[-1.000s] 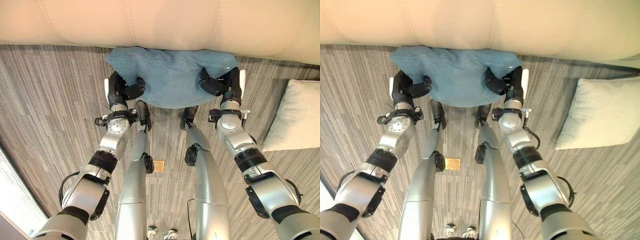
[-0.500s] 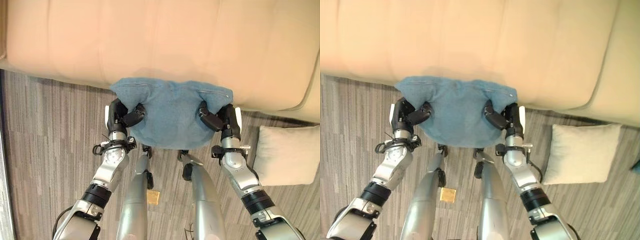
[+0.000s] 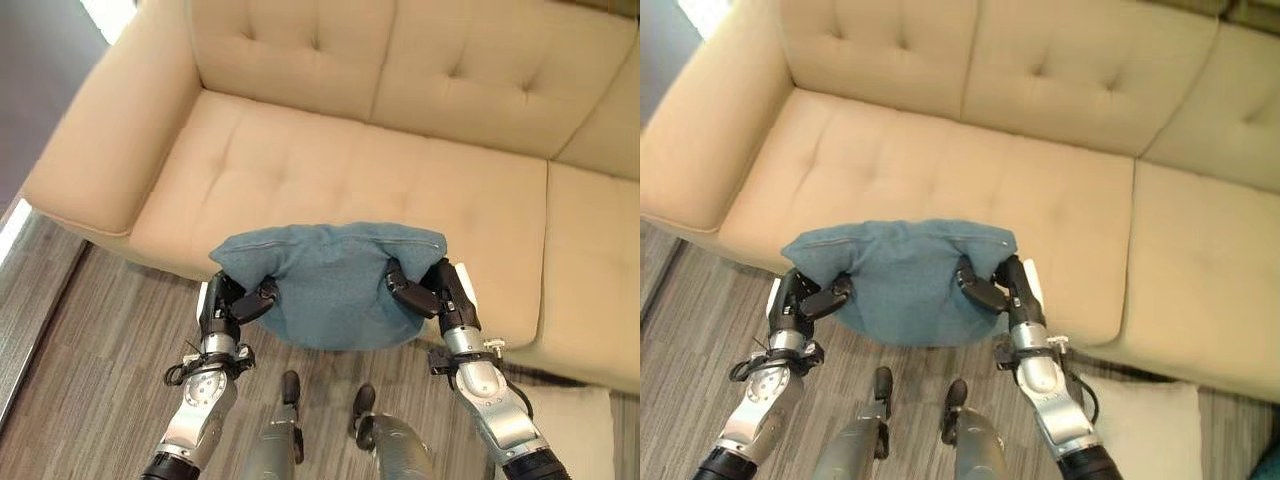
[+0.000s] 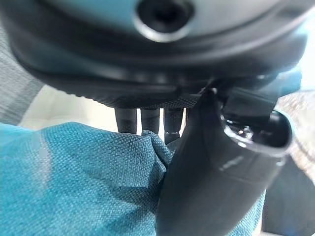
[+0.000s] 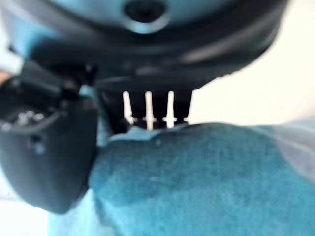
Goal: Pick up all the scattered cushions and arrange them neatly on the sofa.
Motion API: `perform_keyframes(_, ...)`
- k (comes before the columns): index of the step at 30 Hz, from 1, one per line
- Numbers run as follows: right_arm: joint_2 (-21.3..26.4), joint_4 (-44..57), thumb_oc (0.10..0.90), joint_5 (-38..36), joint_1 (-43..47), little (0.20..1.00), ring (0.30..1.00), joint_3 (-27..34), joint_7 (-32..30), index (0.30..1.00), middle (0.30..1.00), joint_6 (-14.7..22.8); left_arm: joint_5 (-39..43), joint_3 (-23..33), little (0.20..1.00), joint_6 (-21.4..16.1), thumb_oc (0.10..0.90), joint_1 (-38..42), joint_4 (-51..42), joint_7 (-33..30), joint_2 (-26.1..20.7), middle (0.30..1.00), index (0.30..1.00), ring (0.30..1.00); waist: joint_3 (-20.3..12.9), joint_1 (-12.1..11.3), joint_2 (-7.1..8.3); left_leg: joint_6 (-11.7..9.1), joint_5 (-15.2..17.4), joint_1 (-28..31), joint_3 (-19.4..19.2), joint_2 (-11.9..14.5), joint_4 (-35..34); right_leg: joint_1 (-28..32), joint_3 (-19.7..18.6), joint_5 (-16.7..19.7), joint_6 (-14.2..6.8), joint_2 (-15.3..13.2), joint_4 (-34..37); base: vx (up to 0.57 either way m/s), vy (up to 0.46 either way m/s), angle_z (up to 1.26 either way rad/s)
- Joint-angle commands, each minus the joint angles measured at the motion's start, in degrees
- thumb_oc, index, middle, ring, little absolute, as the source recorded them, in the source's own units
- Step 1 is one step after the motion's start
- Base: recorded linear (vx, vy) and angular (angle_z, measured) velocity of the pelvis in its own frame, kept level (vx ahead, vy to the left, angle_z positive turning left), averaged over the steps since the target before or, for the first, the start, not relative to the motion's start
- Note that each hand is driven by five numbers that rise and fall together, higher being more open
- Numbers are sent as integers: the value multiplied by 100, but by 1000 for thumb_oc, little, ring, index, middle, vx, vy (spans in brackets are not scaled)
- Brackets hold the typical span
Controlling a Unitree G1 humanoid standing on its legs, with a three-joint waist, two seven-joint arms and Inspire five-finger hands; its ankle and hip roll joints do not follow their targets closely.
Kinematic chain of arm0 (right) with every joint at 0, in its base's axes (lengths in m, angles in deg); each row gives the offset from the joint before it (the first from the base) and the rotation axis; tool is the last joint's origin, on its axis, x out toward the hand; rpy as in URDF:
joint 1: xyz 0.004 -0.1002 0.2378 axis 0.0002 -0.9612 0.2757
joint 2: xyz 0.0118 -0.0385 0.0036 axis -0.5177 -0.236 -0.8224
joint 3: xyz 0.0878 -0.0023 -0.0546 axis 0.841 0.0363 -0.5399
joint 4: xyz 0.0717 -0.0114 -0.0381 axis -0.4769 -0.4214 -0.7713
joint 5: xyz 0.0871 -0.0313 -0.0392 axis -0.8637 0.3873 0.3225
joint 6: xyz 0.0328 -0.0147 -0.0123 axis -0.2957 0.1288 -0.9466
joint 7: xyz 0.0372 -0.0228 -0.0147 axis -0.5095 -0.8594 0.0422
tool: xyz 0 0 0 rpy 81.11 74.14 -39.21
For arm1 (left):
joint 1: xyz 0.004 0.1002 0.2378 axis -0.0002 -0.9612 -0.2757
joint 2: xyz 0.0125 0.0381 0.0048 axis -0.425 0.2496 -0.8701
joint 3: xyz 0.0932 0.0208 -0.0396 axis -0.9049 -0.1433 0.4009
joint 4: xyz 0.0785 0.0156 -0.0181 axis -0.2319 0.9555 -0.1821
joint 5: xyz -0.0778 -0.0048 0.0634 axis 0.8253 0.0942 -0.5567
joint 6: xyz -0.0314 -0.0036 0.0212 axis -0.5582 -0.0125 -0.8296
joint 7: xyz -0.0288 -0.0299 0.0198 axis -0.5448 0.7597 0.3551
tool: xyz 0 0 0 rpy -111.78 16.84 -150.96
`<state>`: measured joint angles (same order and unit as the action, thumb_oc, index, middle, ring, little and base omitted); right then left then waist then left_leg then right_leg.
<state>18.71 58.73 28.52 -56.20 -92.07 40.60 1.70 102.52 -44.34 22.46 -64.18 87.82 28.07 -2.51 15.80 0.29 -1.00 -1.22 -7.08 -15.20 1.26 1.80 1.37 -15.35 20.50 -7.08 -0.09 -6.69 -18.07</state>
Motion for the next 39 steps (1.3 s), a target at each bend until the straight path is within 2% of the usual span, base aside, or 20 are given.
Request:
perform_keyframes(1, -220, 709, 400, 139, 142, 300, 300, -90, 197, 300, 300, 747, -175, -275, 300, -436, 400, 63, -421, 537, 35, 300, 300, 300, -668, -90, 197, -245, 879, 212, -376, 76, 603, 797, 102, 108, -372, -1, 1137, 100, 70, 67)
perform_keyframes(2, -224, 734, 400, 207, 30, 300, 300, 28, 155, 300, 300, 690, -190, -310, 300, -414, 400, 49, -415, 609, 27, 300, 300, 300, -698, -58, 208, -245, 889, 193, -549, 143, 686, 943, 388, 93, -375, -100, 1174, 68, 66, 81)
perform_keyframes(6, -308, 719, 400, 289, -44, 300, 300, -10, 204, 300, 300, 607, -166, -305, 300, -330, 400, -166, -398, 676, 20, 300, 300, 300, -806, -100, 222, -193, 1118, 532, -772, 221, 579, 1173, 545, 21, -531, -189, 1062, 180, 156, 98)
perform_keyframes(9, -409, 653, 400, 353, -60, 300, 300, -75, 327, 300, 300, 536, -212, -264, 300, -234, 400, -360, -412, 751, -45, 300, 300, 300, -853, -178, 273, -20, 1165, 778, -782, 67, 323, 1105, 477, 16, -673, -417, 575, 97, 290, 42)
perform_keyframes(10, -440, 651, 400, 376, -50, 300, 300, -86, 345, 300, 300, 528, -233, -237, 300, -228, 400, -394, -434, 750, -84, 300, 300, 300, -837, -187, 279, 72, 1068, 806, -814, 15, 271, 1018, 504, 171, -649, -509, 389, 49, 407, 40)
perform_keyframes(11, -550, 652, 400, 385, 26, 300, 300, -179, 404, 300, 300, 521, -349, -126, 300, -215, 400, -443, -516, 689, -184, 300, 300, 300, -778, -221, 329, 212, 1092, 987, -804, -92, 140, 903, 294, 508, -826, -705, -115, 6, 288, 31)
perform_keyframes(13, -581, 657, 400, 373, 45, 300, 300, -192, 413, 300, 300, 508, -375, -87, 300, -225, 400, -461, -528, 676, -206, 300, 300, 300, -783, -223, 326, 241, 1089, 1055, -793, -104, 81, 841, 186, 545, -838, -719, -302, 67, 156, 24)
perform_keyframes(15, -653, 701, 400, 350, 69, 300, 300, -207, 426, 300, 300, 566, -476, 2, 300, -264, 400, -441, -554, 619, -229, 300, 300, 300, -782, -219, 315, 285, 1074, 1188, -680, -131, -47, 616, -227, 535, -882, -586, -610, 125, 126, 16)
perform_keyframes(16, -629, 804, 400, 353, 66, 300, 300, -156, 450, 300, 300, 568, -516, 31, 300, -300, 400, -388, -617, 575, -204, 300, 300, 300, -796, -151, 318, 275, 1062, 1249, -500, -170, -91, 473, -777, 262, -783, -169, -489, 115, 71, 17)
perform_keyframes(17, -628, 805, 400, 352, 67, 300, 300, -154, 451, 300, 300, 567, -516, 31, 300, -300, 400, -386, -617, 575, -203, 300, 300, 300, -814, -154, 309, 273, 1050, 1223, -501, -158, -92, 460, -774, 291, -777, -154, -459, 138, 36, 34)
perform_keyframes(18, -579, 794, 400, 356, 66, 300, 300, -110, 451, 300, 300, 586, -572, 28, 300, -305, 400, -332, -631, 554, -191, 300, 300, 300, -815, -103, 335, 273, 1048, 1234, -345, -219, -93, 390, -1087, 176, -721, 121, -265, 118, 5, 50)
perform_keyframes(21, -519, 717, 400, 247, 97, 300, 300, -52, 417, 300, 300, 588, -549, -7, 300, -317, 400, -183, -616, 530, -119, 300, 300, 300, -795, 4, 427, 284, 1063, 1244, 48, -417, -91, 112, -1654, 373, -654, 539, 398, 152, -30, 81)
perform_keyframes(25, -495, 720, 400, 161, 58, 300, 300, 21, 455, 300, 300, 602, -567, -13, 300, -301, 400, -86, -550, 614, -39, 300, 300, 300, -845, 96, 477, 195, 1208, 1303, 289, -591, 36, 286, -1739, 439, -560, 626, 816, 175, -78, 82)
perform_keyframes(28, -403, 754, 400, 146, -97, 300, 300, 138, 448, 300, 300, 594, -371, -60, 300, -332, 400, -183, -600, 712, 109, 300, 300, 300, -872, 206, 467, -13, 1447, 1135, 192, -643, 750, 569, -1632, 397, -444, 587, 960, 201, -96, 49)
perform_keyframes(30, -312, 766, 400, 69, -39, 300, 300, 176, 423, 300, 300, 577, -256, -100, 300, -302, 400, -147, -626, 706, 158, 300, 300, 300, -706, 221, 496, -258, 1191, 413, -209, -493, 2039, 808, -1475, 380, -352, 450, 1064, 55, -68, 55)
perform_keyframes(32, -311, 754, 400, 33, -37, 300, 300, 174, 424, 300, 300, 570, -248, -102, 300, -302, 400, -138, -617, 708, 161, 300, 300, 300, -696, 231, 509, -227, 1230, 254, -400, -366, 2293, 849, -1429, 344, -317, 420, 1091, 77, -51, 50)
perform_keyframes(33, -319, 754, 400, -19, -34, 300, 300, 194, 422, 300, 300, 544, -275, -114, 300, -275, 400, -122, -632, 750, 105, 300, 300, 300, -731, 227, 530, -117, 1379, 102, -659, -124, 2227, 943, -1339, 238, -304, 373, 1142, 118, -46, 23)
perform_keyframes(35, -330, 768, 400, -40, -67, 300, 300, 229, 414, 300, 300, 543, -318, -103, 300, -216, 400, -154, -659, 766, 57, 300, 300, 300, -811, 194, 533, -64, 1350, 24, -666, -5, 1755, 1061, -1314, 168, -336, 371, 1196, 240, 24, 14)
perform_keyframes(38, -345, 748, 400, -72, -184, 300, 300, 288, 401, 300, 300, 534, -330, -123, 300, -138, 400, -143, -744, 794, 45, 300, 300, 300, -852, 144, 467, -218, 596, -139, -564, 247, 732, 1306, -1337, -2, -343, 455, 1245, 269, 107, 10)
perform_keyframes(39, -345, 748, 400, -72, -185, 300, 300, 289, 402, 300, 300, 533, -330, -123, 300, -137, 400, -143, -744, 793, 45, 300, 300, 300, -850, 144, 472, -219, 583, -124, -566, 242, 709, 1310, -1337, -5, -343, 450, 1243, 212, 122, 4)
